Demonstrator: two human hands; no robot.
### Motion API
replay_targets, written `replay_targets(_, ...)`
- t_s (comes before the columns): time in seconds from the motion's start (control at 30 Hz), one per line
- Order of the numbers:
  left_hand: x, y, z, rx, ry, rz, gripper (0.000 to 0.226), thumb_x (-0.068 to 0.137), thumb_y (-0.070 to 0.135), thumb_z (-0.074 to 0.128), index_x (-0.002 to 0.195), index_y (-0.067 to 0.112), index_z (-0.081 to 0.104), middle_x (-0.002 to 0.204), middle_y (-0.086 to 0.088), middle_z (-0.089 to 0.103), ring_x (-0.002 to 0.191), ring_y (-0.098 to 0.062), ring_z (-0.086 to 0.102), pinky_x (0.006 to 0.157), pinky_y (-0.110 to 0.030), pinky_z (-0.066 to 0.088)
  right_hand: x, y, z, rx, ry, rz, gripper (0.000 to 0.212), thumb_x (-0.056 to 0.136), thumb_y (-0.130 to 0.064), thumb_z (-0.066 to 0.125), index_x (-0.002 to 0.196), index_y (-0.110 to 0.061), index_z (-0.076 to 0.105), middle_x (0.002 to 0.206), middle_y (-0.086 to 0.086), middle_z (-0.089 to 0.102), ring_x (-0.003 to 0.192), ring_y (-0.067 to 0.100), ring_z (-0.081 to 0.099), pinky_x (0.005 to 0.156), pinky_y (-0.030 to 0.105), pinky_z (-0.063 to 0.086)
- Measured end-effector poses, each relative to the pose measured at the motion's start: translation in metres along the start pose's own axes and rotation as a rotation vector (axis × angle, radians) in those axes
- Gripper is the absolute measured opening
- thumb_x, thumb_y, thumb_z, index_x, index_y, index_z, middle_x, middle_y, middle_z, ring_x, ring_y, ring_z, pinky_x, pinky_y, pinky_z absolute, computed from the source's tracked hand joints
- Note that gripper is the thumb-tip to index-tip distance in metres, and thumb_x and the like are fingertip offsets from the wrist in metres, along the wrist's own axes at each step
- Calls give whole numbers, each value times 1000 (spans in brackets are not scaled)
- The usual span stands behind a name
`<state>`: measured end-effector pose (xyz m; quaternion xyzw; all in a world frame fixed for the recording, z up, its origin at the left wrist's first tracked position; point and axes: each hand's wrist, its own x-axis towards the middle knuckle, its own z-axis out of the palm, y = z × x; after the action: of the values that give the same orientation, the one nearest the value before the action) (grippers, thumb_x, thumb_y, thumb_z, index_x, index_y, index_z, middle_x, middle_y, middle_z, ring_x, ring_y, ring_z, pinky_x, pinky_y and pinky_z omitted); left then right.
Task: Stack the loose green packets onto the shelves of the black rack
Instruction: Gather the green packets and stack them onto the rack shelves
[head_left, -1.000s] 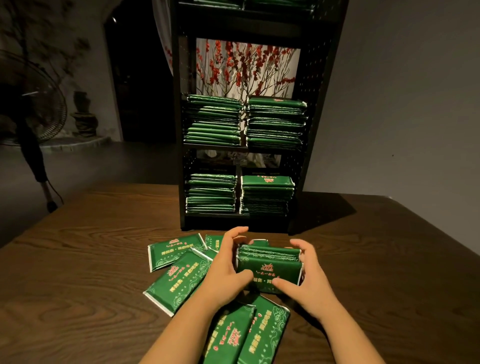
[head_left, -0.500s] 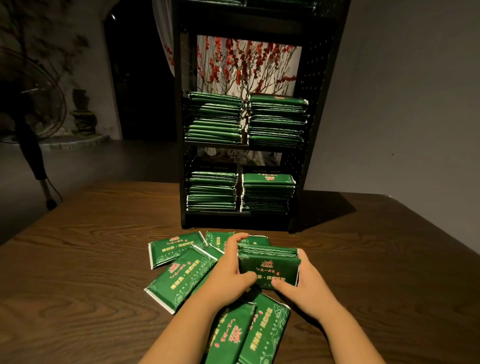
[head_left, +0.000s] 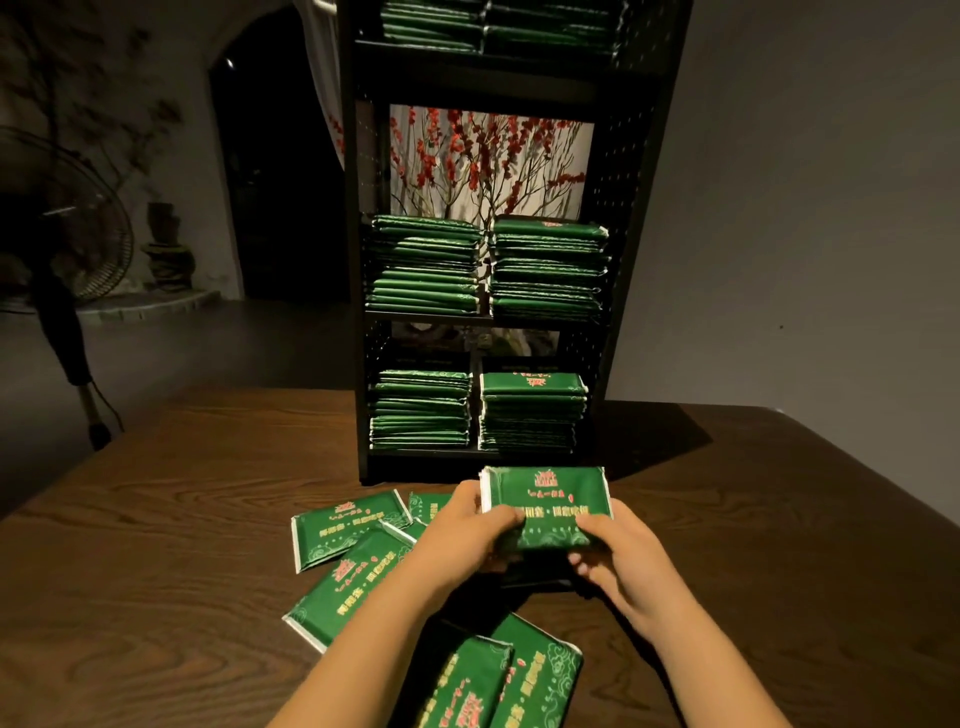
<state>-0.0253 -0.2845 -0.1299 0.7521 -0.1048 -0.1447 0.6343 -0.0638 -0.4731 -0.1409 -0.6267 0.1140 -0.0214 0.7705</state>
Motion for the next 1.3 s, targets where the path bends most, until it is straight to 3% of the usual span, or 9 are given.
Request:
replay_targets(0.1, 19, 11, -2, -86, 4, -162, 29, 94, 29, 58, 107, 8, 44, 94, -13, 55, 56, -22, 60, 47, -27, 49, 21, -11, 9, 99, 25, 139, 14, 96, -8, 53, 109, -2, 53, 86, 15, 60, 52, 16, 50, 43, 24, 42)
replay_targets(0.2, 36, 16, -4, -236, 15, -247, 18, 96, 26, 52, 100, 10, 45, 75, -10, 53, 44, -17, 49, 42, -19, 39, 41, -18, 17, 102, 32, 237, 21, 94, -13, 58, 113, -3, 55, 87, 14, 59, 49, 15, 47, 38, 22, 38)
replay_targets(0.43, 69, 10, 0, -394, 48, -326, 17, 97, 25, 52, 102, 10, 56, 83, -12, 61, 48, -16, 51, 40, -20, 41, 66, -27, 22, 49, 97, 259, 16, 93, -17, 60, 105, -7, 59, 86, 12, 60, 56, 16, 47, 37, 23, 37)
replay_targets(0.97, 89, 7, -3, -447, 74, -302, 19, 96, 26, 53, 103, 9, 56, 90, -13, 58, 49, -15, 50, 41, -20, 40, 86, -27, 26, 111, 92, 256, 11, 93, -16, 58, 102, -8, 57, 86, 12, 59, 59, 15, 48, 42, 23, 41)
replay_targets(1.3, 93, 8, -1, -621, 156, -292, 36, 91, 35, 69, 103, 1, 68, 69, -9, 69, 46, -13, 56, 39, -18, 47, 98, -27, 33, 270, 122, 279, 21, 92, -15, 64, 109, -3, 59, 93, 16, 61, 67, 19, 53, 40, 22, 47)
